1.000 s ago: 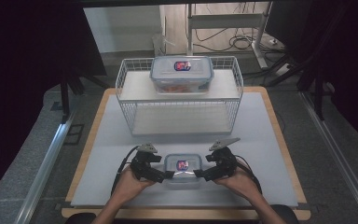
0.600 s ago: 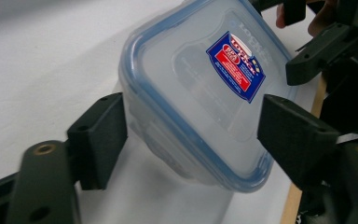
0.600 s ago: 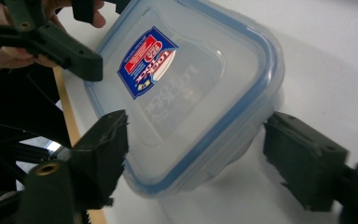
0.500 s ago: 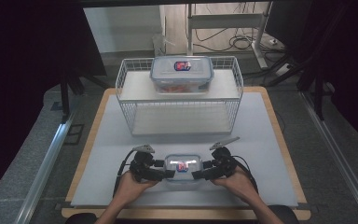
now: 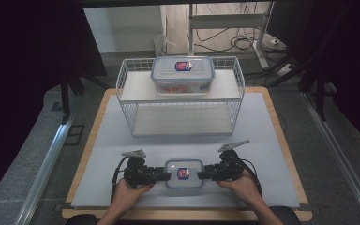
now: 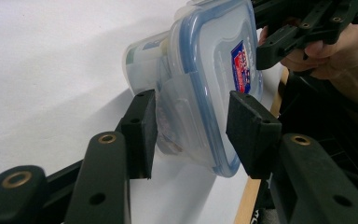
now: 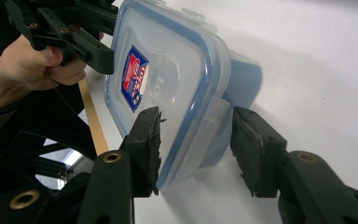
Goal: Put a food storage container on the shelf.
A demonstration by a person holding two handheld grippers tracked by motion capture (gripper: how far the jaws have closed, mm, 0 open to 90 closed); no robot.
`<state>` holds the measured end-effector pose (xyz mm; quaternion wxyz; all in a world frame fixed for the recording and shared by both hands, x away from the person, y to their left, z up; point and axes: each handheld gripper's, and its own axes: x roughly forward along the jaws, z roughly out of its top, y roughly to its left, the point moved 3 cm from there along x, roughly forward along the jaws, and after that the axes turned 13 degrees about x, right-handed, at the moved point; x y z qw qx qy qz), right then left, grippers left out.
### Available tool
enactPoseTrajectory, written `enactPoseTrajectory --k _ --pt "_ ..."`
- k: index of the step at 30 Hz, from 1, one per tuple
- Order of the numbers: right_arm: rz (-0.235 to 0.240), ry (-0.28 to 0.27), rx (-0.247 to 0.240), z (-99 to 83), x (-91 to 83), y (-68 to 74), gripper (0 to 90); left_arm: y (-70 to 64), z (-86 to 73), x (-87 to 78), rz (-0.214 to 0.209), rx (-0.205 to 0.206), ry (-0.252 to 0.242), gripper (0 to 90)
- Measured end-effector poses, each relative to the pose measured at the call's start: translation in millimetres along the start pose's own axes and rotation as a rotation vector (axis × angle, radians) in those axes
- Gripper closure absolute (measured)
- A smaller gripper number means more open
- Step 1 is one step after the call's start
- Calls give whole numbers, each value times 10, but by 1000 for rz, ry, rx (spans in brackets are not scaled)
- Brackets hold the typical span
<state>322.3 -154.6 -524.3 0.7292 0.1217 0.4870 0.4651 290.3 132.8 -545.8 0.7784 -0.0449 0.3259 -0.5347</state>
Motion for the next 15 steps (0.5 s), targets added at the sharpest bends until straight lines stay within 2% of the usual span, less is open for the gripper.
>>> enactPoseTrajectory --k 3,7,8,9,11,15 --pt "9 -7 28 -1 0 -11 541 30 2 5 -8 -28 -16 551" --pt "16 -52 59 16 -33 -22 578 21 37 8 -2 -31 -24 558" --pt "12 -69 59 27 -54 -13 630 19 49 12 2 -40 -28 558" --pt "3 -109 46 48 -96 -2 667 17 60 12 -4 -41 -44 562" --pt "22 -158 45 88 -156 14 743 15 73 10 -1 -43 -29 567" --pt "32 -157 50 77 -154 23 738 22 52 6 -10 -44 -25 568"
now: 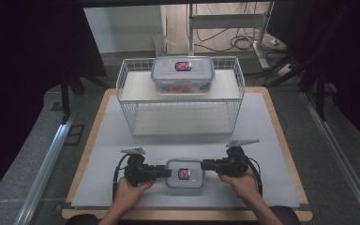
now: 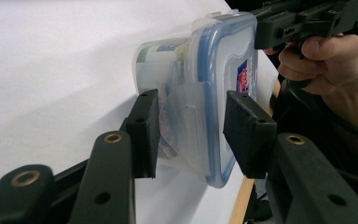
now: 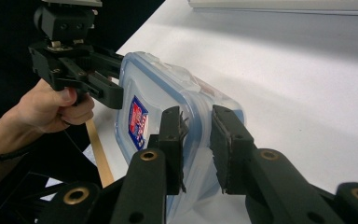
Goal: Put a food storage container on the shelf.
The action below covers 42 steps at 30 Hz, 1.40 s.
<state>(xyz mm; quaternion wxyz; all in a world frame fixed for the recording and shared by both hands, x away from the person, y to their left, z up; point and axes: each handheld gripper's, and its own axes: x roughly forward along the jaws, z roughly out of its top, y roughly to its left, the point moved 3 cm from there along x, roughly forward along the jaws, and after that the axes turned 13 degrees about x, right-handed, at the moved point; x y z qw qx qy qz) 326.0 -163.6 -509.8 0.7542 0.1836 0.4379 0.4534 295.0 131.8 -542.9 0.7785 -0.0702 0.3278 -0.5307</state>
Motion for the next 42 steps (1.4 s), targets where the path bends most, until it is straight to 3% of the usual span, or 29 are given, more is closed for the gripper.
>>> enactPoseTrajectory --k 3,5,9,13,15,18,25,32,42 --pt "-28 35 -26 -17 32 -4 634 -7 5 23 7 19 18 564" --pt "-51 65 -44 -64 80 -26 560 12 -2 30 -2 9 18 560" --pt "-29 88 -12 -121 95 -91 497 15 -1 32 -4 12 19 560" --pt "42 102 85 -154 124 -159 499 34 -20 31 -15 -6 8 561" --pt "44 114 111 -177 143 -172 517 55 -39 30 -28 -31 -3 561" --pt "53 113 134 -175 121 -176 552 52 -29 27 -29 -24 -1 566" --pt "56 73 130 -139 73 -146 580 69 3 28 -35 -47 -34 571" --pt "69 27 119 -28 11 -72 581 31 195 -59 -14 11 -39 571" --pt "81 2 79 230 -55 85 581 -15 488 -223 15 58 -55 570"
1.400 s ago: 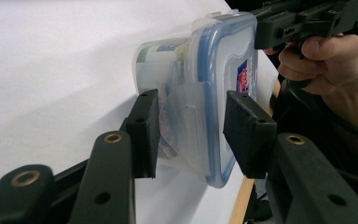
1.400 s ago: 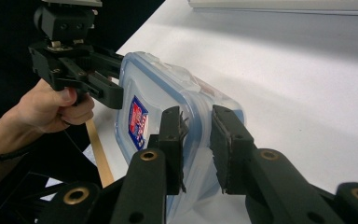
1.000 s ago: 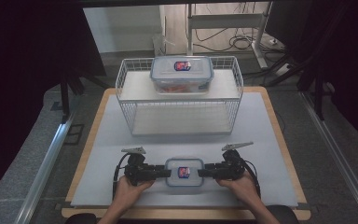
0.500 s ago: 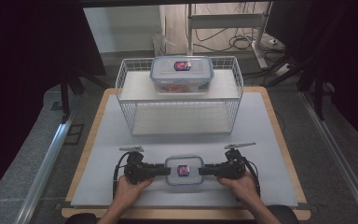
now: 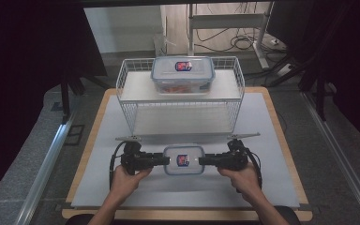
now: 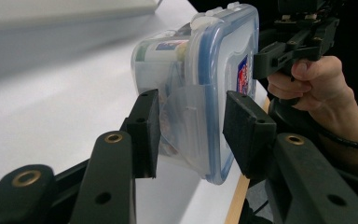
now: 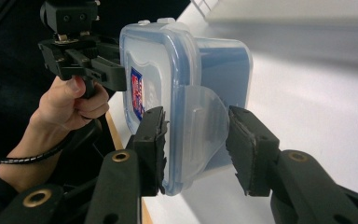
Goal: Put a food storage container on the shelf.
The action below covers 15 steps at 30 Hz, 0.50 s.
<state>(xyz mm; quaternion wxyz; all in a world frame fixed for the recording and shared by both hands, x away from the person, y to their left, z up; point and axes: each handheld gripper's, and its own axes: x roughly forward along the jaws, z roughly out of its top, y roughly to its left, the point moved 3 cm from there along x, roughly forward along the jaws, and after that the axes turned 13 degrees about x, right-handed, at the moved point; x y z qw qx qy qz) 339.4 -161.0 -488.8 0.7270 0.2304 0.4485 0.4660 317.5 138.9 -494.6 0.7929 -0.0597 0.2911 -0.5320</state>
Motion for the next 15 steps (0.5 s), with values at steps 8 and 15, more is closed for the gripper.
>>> enactPoseTrajectory --k 8,15 --pt "2 -34 -46 296 -113 196 579 -27 352 -106 20 38 -22 569" --pt "0 -45 -72 543 -206 338 579 -27 628 -180 28 64 -33 570"
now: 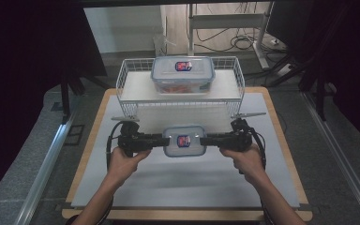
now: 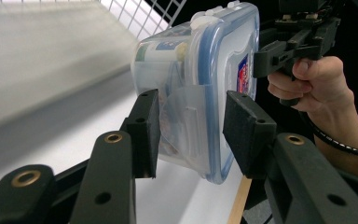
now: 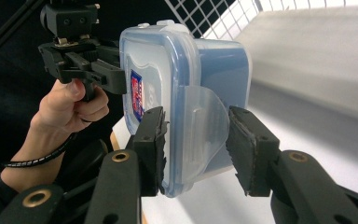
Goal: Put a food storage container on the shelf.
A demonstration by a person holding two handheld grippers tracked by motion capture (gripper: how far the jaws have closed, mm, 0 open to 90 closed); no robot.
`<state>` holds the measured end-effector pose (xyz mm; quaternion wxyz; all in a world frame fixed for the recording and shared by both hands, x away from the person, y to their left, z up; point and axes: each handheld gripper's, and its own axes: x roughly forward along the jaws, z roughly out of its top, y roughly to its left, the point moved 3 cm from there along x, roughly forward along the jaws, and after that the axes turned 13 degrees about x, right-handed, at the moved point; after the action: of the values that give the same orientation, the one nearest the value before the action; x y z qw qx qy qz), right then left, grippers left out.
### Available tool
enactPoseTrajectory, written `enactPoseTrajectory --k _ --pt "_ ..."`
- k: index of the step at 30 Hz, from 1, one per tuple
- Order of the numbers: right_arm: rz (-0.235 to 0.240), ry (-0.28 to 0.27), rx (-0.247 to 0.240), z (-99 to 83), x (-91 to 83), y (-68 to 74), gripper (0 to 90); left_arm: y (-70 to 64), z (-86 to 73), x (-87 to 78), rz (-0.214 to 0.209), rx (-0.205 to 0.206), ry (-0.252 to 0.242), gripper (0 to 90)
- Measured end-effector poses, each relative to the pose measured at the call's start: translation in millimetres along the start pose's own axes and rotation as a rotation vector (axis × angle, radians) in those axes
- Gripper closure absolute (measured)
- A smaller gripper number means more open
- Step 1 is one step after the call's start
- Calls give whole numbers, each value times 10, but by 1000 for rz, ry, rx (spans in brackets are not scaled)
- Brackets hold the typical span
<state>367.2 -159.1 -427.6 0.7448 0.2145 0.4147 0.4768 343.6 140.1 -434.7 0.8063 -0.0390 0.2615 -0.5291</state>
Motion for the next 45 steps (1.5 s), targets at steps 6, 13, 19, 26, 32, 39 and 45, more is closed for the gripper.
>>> enactPoseTrajectory --k 6,13,19,26,32,39,45 --pt "2 -14 -14 185 -45 88 579 16 206 -57 7 13 -4 570" --pt "5 -39 -18 373 -94 183 578 43 418 -113 13 25 -17 569" --pt "9 -63 -25 551 -118 245 577 78 609 -158 22 35 -26 569" --pt "16 -88 -20 740 -150 300 577 125 812 -197 30 37 -34 569" --pt "25 -111 -13 914 -174 353 578 195 996 -241 23 36 -43 569" --pt "33 -134 -4 1176 -182 438 580 295 1251 -318 24 33 -56 570" --pt "33 -159 -7 1428 -211 531 581 396 1490 -371 15 32 -72 569"
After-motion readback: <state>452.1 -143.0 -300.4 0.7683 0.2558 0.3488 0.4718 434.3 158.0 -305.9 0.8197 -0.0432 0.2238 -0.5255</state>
